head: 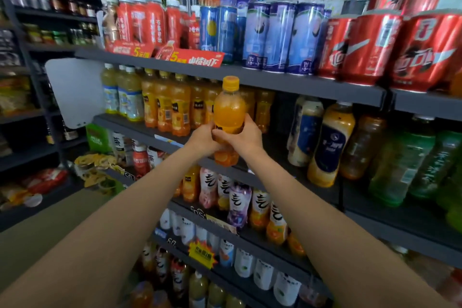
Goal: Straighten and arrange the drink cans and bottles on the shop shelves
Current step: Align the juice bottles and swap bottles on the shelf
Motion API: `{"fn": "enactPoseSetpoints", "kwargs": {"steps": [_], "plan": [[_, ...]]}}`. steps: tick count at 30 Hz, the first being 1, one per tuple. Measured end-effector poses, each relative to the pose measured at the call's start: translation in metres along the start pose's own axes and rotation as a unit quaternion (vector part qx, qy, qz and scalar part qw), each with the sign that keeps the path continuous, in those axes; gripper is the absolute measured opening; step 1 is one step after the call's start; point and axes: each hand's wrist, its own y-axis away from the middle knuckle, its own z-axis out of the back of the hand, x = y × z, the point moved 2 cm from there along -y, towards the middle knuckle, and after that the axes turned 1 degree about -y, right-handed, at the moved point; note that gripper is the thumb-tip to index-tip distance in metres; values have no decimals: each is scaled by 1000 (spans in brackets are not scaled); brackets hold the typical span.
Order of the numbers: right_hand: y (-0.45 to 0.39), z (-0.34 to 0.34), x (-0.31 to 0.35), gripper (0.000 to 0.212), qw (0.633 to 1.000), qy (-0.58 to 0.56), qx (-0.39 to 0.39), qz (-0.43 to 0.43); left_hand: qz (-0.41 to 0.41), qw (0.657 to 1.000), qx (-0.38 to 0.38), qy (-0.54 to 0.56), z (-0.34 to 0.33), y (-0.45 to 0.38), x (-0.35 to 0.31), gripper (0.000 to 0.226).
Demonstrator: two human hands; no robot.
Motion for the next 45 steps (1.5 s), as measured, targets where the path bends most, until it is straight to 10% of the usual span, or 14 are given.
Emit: {"fn": "enactPoseSetpoints", "kwargs": {"steps": [21, 30, 39, 45], "plan": [[-125, -136, -17, 56, 988, 67, -26, -136, -46, 991, 84, -95, 62, -157, 125, 47], [-137, -159, -31, 53, 972, 80, -100, -195, -100, 963, -81, -237, 98, -155, 151, 23], [-129, -170, -29, 50, 961, 104, -120, -226, -100, 967, 39, -229, 90, -140, 157, 59], [-100, -153, -27, 36, 964, 36, -120, -234, -132, 969, -56, -203, 81, -118, 139, 48]]}}
